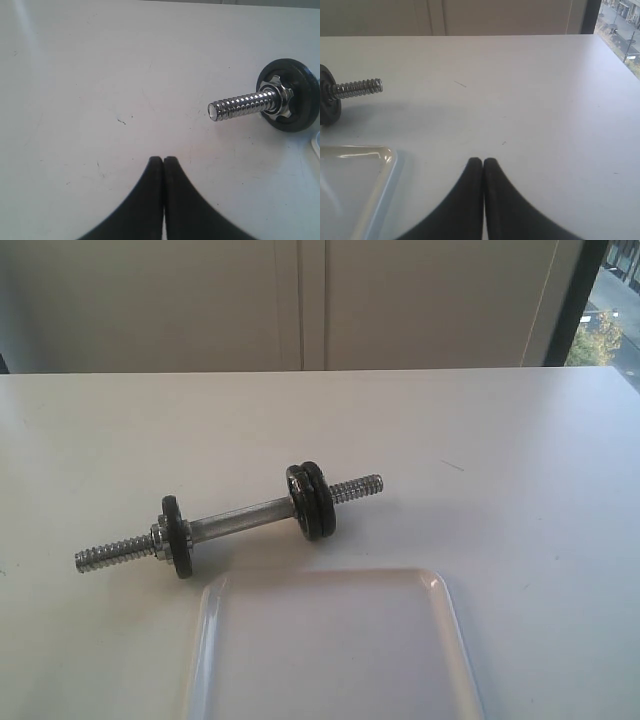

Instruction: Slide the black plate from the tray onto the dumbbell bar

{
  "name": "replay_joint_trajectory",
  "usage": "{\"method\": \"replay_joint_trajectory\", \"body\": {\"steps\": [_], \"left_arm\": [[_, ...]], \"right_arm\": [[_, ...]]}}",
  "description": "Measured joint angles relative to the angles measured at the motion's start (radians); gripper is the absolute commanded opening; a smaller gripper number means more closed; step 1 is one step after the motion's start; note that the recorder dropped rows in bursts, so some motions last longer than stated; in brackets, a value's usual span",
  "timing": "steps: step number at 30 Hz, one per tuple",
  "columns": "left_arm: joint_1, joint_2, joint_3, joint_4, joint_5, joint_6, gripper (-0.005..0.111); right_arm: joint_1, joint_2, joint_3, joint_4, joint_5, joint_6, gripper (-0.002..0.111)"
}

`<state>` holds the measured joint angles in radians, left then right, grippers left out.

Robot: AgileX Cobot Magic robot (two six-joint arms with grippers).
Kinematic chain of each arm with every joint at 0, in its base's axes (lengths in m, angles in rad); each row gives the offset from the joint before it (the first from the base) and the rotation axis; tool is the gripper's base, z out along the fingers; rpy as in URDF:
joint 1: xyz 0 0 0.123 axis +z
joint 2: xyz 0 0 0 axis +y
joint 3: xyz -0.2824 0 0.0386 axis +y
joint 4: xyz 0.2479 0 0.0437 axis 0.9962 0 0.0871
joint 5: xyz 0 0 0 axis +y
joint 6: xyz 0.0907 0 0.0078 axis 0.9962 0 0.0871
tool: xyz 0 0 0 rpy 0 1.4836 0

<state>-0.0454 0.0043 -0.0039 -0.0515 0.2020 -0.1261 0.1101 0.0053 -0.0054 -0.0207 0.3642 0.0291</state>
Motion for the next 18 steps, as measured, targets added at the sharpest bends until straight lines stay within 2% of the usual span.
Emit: {"method": "replay_joint_trajectory", "body": {"steps": [18], "left_arm": [[0.0,0.0,0.0,0.0,0.0,0.0,0.0]], "right_arm": [[0.0,0.0,0.0,0.0,0.0,0.012,0.0]]}}
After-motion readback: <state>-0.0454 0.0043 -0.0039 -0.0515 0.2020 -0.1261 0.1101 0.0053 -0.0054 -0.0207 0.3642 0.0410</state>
